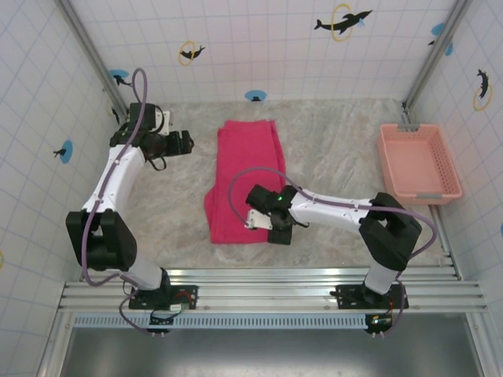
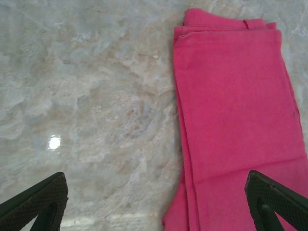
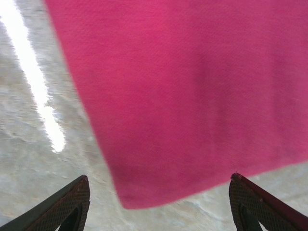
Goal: Roll up the long pants
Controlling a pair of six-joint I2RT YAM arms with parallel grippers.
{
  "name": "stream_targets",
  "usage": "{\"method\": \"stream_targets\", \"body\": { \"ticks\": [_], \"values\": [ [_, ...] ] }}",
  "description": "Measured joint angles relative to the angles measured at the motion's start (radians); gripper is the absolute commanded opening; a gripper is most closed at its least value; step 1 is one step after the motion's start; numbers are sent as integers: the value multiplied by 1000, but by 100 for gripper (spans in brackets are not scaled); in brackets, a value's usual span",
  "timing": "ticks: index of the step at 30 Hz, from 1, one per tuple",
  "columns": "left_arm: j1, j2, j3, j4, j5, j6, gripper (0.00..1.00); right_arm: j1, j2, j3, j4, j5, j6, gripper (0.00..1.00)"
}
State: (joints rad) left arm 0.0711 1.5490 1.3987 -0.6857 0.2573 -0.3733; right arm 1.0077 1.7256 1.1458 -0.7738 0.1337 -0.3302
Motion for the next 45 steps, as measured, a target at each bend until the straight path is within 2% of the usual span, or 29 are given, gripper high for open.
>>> {"method": "stream_targets", "body": {
  "ticks": [7, 10, 13, 18, 22, 25, 30, 34, 36, 38, 39, 42, 45],
  "values": [
    [-6, -33, 0, -59, -53, 43, 94, 56, 3, -24, 72, -9, -4, 73],
    [-18, -34, 0, -79, -71, 64, 94, 63, 31, -24, 105, 1, -13, 59],
    [-29, -40, -14, -92, -88, 80, 94, 63, 94, -4, 112, 1, -5, 52],
    [-38, -42, -39, -121, -94, 95, 93, 59, 170, 84, 88, -25, -10, 27],
    [-43, -42, -39, -134, -108, 118, 92, 50, 189, 140, 39, -69, -5, 17],
    [-62, -42, -39, -142, -131, 148, 91, 28, 189, 208, -54, -164, -4, 16],
    [-109, -42, -39, -169, -182, 211, 91, -52, 202, 426, -260, -436, 13, 17],
    [-146, -42, -39, -189, -211, 251, 91, -134, 286, 605, -387, -665, 41, 16],
    [-157, -40, -39, -196, -216, 262, 91, -169, 346, 663, -431, -734, 49, 19],
    [-159, -38, -39, -200, -220, 269, 91, -193, 386, 671, -447, -741, 49, 23],
    [-159, -37, -38, -201, -222, 269, 91, -197, 386, 646, -438, -711, 50, 29],
    [-159, -34, -25, -206, -233, 271, 92, -171, 307, 478, -370, -581, 42, 35],
    [-159, -30, -10, -205, -241, 272, 94, -114, 198, 288, -310, -438, 27, 45]
  ]
}}
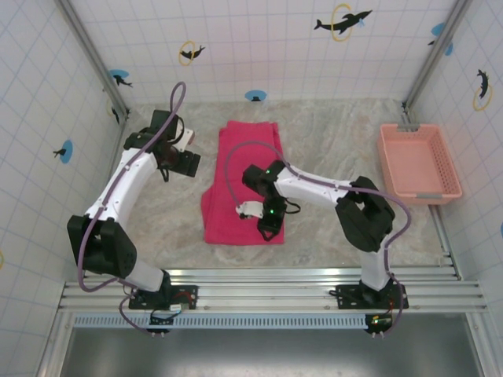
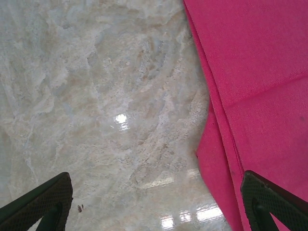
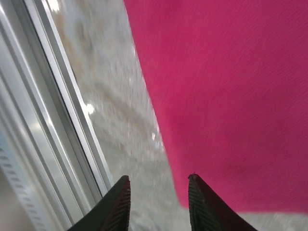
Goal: Roll up the long pants
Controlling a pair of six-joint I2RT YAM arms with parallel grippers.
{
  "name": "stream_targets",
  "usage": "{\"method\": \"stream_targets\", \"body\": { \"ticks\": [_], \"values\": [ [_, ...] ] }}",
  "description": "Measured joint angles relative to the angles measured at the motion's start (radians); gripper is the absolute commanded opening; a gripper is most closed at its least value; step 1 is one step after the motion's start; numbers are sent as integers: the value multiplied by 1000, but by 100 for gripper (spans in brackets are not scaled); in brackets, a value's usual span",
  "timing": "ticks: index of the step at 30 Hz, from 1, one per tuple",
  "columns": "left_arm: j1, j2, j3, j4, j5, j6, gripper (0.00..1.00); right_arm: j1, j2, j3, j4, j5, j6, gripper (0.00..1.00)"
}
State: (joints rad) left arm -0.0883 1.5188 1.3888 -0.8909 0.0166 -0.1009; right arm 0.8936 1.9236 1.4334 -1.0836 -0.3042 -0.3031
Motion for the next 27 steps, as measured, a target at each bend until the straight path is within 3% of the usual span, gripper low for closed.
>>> {"method": "stream_targets", "body": {
  "ticks": [6, 12, 14, 17, 19, 23, 27],
  "values": [
    [0, 32, 37, 2, -4, 0, 97, 77, -90, -186, 167, 229, -16, 60],
    [0, 66, 80, 1, -4, -1, 97, 129, -94, -255, 320, 371, -32, 56],
    [0, 71, 86, 1, -4, -1, 97, 131, -93, -258, 351, 388, -33, 48],
    [0, 74, 86, -2, -4, -1, 97, 133, -76, -257, 379, 395, -30, 23],
    [0, 76, 86, -3, -4, -1, 97, 133, -60, -240, 378, 390, -35, 12],
    [0, 78, 86, -5, -5, -1, 97, 132, -32, -189, 355, 346, -39, 8],
    [0, 79, 86, -8, -8, 0, 97, 116, -7, -121, 285, 201, -39, 6]
  ]
}}
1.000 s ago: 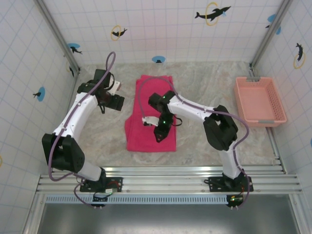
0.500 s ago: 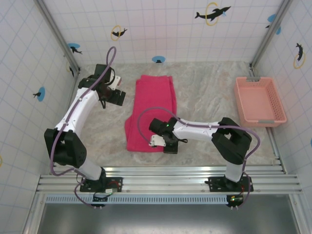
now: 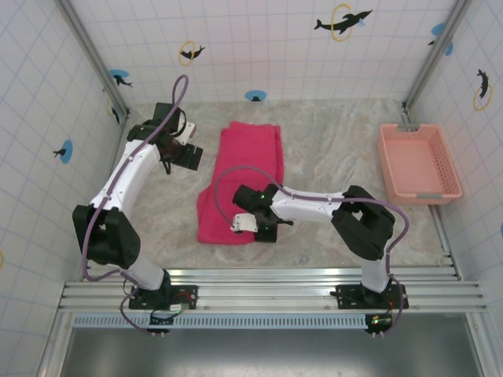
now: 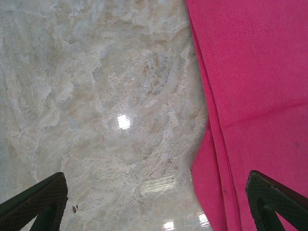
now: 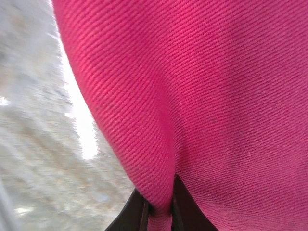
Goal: Roll up the long pants
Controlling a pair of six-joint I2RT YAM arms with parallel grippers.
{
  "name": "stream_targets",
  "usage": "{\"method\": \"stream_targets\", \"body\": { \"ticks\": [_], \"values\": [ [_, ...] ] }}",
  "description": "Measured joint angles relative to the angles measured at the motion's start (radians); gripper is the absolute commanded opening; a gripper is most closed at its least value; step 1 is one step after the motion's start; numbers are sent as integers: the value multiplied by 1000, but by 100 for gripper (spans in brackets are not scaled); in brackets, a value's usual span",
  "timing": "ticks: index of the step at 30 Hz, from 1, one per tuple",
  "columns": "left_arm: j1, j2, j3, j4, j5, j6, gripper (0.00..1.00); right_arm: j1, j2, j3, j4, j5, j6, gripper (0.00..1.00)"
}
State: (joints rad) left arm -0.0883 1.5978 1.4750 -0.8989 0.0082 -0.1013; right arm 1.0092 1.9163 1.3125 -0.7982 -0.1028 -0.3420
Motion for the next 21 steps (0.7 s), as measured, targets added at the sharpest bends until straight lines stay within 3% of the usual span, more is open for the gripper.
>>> {"method": "stream_targets", "body": {
  "ticks": [5, 12, 17, 21],
  "values": [
    [0, 0, 0, -6, 0, 1, 97, -55, 51, 140, -157, -309, 11, 8],
    [-6, 0, -7, -5, -3, 30, 94, -255, 156, 231, -275, -734, 98, 10],
    [-11, 0, -37, -13, -2, 55, 86, -378, 252, 241, -303, -872, 156, 9],
    [-22, -6, -59, -13, 4, 73, 73, -425, 323, 285, -314, -927, 197, 9]
  ]
}}
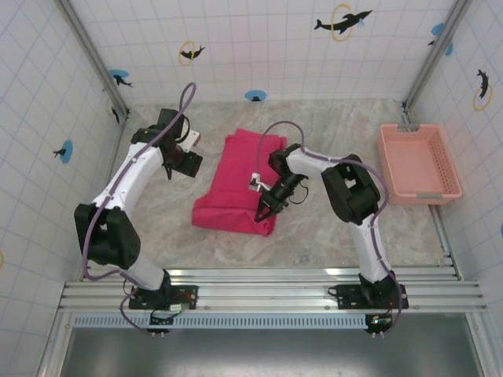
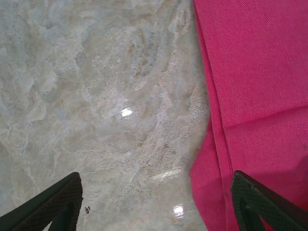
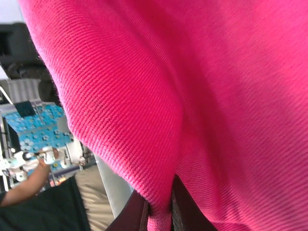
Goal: Roll up the long pants
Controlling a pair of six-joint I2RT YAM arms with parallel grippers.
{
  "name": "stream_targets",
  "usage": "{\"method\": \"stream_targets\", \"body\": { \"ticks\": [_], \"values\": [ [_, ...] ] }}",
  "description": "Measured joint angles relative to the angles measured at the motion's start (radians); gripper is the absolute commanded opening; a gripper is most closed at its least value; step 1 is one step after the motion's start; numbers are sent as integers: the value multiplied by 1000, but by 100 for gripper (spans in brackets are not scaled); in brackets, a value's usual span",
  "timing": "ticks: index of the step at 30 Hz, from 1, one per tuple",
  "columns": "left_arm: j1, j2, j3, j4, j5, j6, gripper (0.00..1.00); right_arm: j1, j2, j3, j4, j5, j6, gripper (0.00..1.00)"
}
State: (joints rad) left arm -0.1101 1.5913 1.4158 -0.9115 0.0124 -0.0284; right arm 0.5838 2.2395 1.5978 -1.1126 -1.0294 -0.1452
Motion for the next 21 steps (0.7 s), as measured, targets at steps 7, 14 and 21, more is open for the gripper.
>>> {"method": "stream_targets", "body": {
  "ticks": [7, 14, 21],
  "values": [
    [-55, -49, -19, -17, 53, -5, 9, -14, 53, 21, -4, -26, 29, 9],
    [-146, -143, -120, -26, 141, -36, 8, -34, 87, 34, -5, -40, 48, 9],
    [-187, -173, -227, -27, 200, -86, 0, -45, 94, 51, -11, -38, 64, 9]
  ]
}}
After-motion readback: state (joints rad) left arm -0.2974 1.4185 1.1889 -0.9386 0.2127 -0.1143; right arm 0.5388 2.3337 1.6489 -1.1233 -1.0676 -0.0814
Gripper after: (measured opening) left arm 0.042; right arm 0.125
